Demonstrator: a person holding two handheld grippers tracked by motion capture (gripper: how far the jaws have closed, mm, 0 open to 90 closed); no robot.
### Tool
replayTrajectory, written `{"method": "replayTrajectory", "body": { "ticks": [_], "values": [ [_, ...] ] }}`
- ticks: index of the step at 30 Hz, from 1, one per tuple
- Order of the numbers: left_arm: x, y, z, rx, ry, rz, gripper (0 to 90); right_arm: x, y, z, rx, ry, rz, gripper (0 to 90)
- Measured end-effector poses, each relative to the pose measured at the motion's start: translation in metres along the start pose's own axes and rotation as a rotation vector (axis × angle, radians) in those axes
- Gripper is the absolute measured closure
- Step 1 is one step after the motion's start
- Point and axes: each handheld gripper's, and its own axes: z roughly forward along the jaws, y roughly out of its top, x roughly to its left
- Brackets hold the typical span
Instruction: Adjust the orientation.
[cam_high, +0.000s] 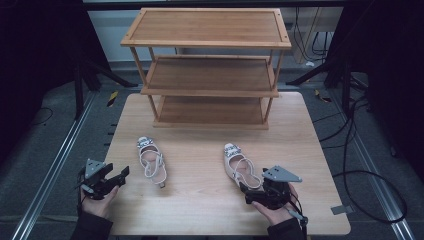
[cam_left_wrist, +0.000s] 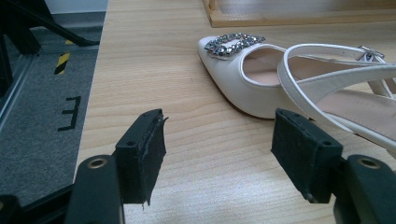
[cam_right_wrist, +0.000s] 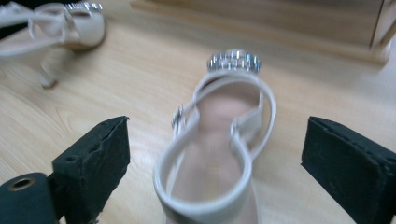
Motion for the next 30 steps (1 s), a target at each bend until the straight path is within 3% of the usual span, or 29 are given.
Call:
{"method": "replayTrajectory", "body": {
  "ticks": [4, 10, 12, 16, 21, 30],
  "values": [
    [0.001, 0.000, 0.000, 0.001, -0.002, -0.002, 33.6, 0.004, -0.013, 0.007, 0.047, -0.009, -0.005, 7.2],
    [0.000, 0.000, 0.000, 0.002, 0.001, 0.005, 33.6, 0.013, -0.020, 0.022, 0.067, -0.042, -0.033, 7.5],
    [0.000, 0.000, 0.001, 0.004, 0.001, 0.006, 33.6, 0.011, -0.024, 0.028, 0.079, -0.058, 0.000, 9.3],
    [0.000, 0.000, 0.002, 0.005, 0.001, 0.003, 33.5, 0.006, -0.030, 0.038, 0.094, -0.043, 0.025, 17.9],
    [0.000, 0.000, 0.002, 0.006, 0.001, 0.006, 33.6, 0.007, -0.030, 0.047, 0.104, -0.051, -0.010, 30.5],
    [0.000, 0.000, 0.002, 0.005, 0.001, 0.006, 33.7, 0.006, -0.027, 0.047, 0.124, -0.061, -0.009, 35.1]
  ]
}}
